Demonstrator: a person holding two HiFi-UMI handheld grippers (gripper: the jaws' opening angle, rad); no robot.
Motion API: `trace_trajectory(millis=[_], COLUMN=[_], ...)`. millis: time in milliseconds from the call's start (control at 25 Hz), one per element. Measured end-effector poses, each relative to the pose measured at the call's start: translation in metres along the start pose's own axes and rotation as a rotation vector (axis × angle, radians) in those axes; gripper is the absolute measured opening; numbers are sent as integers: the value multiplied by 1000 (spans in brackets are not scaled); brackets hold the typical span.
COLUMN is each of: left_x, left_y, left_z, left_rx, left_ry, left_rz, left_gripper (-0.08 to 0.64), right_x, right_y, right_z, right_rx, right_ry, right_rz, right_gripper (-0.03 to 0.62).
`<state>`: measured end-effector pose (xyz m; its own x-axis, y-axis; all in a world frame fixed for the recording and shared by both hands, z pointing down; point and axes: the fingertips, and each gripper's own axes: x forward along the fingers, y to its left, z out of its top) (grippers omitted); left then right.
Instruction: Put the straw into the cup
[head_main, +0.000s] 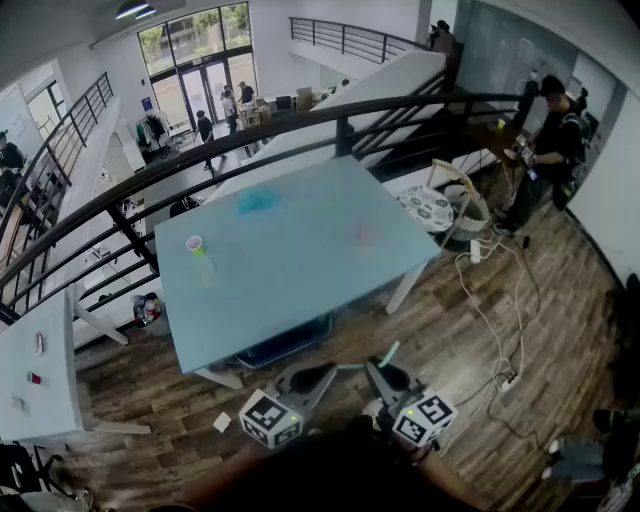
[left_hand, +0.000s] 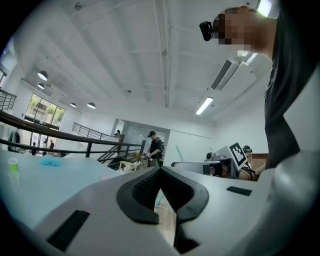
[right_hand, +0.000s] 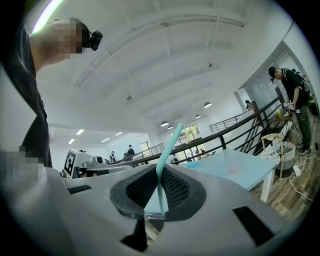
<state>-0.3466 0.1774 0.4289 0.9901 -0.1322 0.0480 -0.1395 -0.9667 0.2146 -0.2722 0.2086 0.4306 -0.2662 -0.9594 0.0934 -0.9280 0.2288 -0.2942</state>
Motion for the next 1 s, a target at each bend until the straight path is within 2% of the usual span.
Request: trace_trajectory(millis=[440,680,1000], left_x=[10,33,85], left_y=[-1,0,1], left_z=[-8,-9,0], left_rx=[-29,-62,-69], left_ry=[10,12,18], left_rz=[-14,-13,-2], left_gripper=[11,11,11], right_x=[0,-5,-9], right_y=[-3,-27,-75], right_z=[-8,-5,22], right_rx=[25,30,45], right_ry=[9,1,-5], right_rz=[0,-5,9], right_gripper=[35,37,37])
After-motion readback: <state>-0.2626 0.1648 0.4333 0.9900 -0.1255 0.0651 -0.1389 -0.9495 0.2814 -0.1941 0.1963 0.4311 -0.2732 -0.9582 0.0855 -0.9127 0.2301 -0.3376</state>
